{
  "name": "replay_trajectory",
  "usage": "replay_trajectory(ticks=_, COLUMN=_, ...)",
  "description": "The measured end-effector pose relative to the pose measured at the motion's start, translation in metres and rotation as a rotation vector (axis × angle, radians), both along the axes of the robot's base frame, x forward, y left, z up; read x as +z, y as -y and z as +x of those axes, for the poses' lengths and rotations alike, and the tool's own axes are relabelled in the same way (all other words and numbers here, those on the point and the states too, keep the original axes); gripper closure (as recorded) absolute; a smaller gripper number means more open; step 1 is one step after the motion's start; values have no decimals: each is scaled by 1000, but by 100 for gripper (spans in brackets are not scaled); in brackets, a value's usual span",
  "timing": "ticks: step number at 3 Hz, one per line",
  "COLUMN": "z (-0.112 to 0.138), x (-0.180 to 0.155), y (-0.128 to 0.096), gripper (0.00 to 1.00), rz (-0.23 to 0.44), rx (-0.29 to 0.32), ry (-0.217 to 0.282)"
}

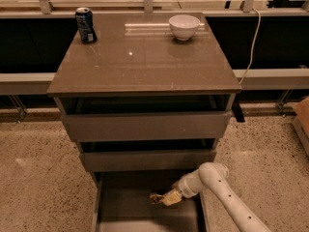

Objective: Place orange can into bottom drawer

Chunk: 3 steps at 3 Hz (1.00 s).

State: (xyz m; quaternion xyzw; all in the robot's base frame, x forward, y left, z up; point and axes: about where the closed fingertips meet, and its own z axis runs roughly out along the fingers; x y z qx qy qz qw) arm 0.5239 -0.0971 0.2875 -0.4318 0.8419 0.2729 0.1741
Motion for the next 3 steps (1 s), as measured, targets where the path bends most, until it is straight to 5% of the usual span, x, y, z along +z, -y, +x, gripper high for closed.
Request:
replay_trajectory(ticks=2, z=-25, x=-49, y=-1, gripper=100, rz=44, rx=-17, ry=-37)
replay_trajectory(ticks=3, z=-31, x=-61, y=0, gripper=87, rz=52, rx=-28, ry=-44)
